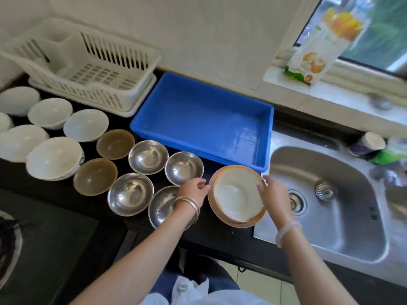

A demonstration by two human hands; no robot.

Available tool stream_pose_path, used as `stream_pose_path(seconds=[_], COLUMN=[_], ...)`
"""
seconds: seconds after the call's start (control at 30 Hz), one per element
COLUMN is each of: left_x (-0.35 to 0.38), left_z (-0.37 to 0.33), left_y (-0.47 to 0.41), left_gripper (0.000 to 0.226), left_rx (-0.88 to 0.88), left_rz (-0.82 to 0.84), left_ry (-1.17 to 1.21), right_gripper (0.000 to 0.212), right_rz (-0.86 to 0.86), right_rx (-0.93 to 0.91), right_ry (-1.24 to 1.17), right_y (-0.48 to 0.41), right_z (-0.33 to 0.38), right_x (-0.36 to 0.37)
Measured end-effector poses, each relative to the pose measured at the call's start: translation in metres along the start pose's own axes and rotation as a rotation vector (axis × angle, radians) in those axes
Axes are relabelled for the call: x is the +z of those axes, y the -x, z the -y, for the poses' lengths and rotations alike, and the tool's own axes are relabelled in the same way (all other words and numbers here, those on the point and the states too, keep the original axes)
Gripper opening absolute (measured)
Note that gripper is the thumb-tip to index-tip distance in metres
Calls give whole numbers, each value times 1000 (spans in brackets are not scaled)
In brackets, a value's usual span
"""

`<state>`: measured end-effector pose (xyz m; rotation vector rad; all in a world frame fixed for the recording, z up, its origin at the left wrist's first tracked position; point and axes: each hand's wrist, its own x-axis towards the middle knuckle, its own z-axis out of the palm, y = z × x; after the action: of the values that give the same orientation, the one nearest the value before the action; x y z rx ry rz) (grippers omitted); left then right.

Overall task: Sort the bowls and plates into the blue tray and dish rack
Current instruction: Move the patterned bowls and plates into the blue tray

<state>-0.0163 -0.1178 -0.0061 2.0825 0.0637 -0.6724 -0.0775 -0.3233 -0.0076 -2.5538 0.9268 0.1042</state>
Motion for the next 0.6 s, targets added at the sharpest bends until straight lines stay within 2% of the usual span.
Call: stream_pose_path(seconds=[0.13,0.43,0.6], left_x=[19,23,20], left_z=[-6,-11,-17], left_y=[-4,-14,-19], left_gripper=[30,28,27], left_rx=[32,43,91], left_rz=[82,16,15], left_ry=[-114,-184,-261], right_gripper=[19,18,19], right_rz=[-41,-104,-116], right_rx=[77,172,244], right_ry=[-101,-110,-196], right_y=[12,30,36], right_z=[-14,-6,-1], right_x=[3,9,11])
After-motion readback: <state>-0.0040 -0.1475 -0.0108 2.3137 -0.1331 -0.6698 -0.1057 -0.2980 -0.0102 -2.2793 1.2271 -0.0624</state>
